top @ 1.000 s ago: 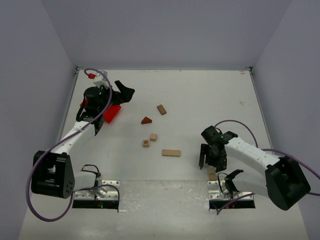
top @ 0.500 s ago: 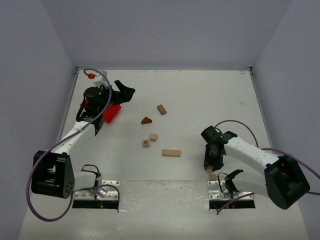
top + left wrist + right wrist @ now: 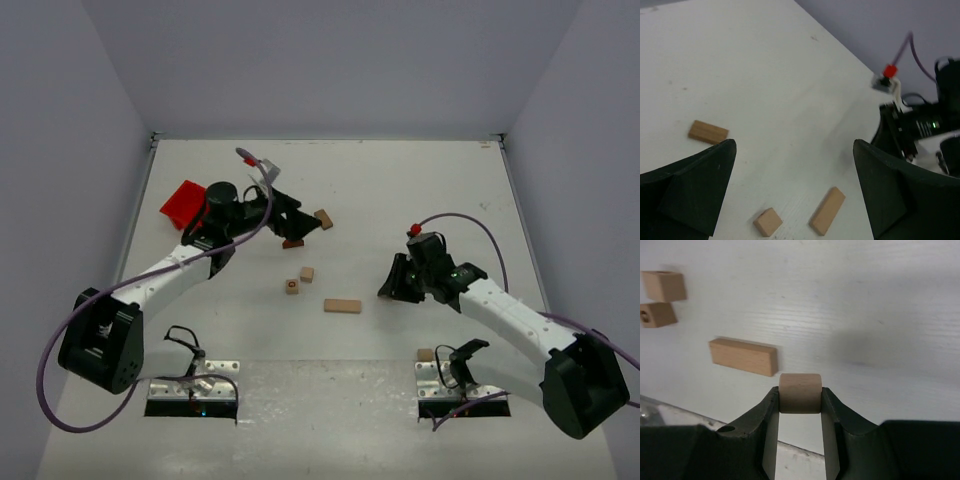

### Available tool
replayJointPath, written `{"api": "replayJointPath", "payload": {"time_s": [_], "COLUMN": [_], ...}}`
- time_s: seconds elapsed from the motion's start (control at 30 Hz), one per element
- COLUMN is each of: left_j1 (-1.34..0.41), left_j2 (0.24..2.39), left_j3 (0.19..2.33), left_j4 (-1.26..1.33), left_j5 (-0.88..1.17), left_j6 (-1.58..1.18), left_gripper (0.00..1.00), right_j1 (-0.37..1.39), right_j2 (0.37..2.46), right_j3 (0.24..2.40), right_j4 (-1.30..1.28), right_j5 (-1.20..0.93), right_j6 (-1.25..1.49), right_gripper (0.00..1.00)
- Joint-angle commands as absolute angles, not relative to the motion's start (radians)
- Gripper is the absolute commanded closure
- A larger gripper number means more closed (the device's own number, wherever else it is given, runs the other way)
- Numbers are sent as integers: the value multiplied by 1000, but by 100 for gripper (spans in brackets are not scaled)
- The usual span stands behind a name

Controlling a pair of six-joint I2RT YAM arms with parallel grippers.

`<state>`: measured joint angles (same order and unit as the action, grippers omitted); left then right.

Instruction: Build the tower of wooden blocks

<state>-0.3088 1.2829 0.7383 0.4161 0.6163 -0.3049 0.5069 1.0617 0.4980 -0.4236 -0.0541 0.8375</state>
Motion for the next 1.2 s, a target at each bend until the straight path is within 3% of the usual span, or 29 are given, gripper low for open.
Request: {"api": "replayJointPath", "payload": {"time_s": [0.0,0.17,0.33,0.57,0.73,1.0,1.17], "left_j1": [-531,-709,-755,-759,-764,-765,-767], "left_j2": [1271,1255,1288,1383,1411,1399,1400], "left_j3": [749,715,705,767,788,779,770], "left_j4": [401,348,345,361,352,381,397], "left_j5": [811,704,672,622,618,729,783], "left_j6": [60,296,383,347,353,344,343], "left_gripper": [0,0,0,3,19,27,39], "right_j1": [440,337,325,324,325,325,325], "right_j2": [1071,1099,1141,1138,1138,1165,1172], "right_j3": [598,564,529,527,520,519,519], "right_j4": [-222,-59,76,94,109,103,119], "right_j5": [-260,-595,-842,-892,-896,-893,-894], "right_j6": [832,912,1001,1032,1042,1031,1033], "right_gripper": [80,82,83,83,82,82,82]}}
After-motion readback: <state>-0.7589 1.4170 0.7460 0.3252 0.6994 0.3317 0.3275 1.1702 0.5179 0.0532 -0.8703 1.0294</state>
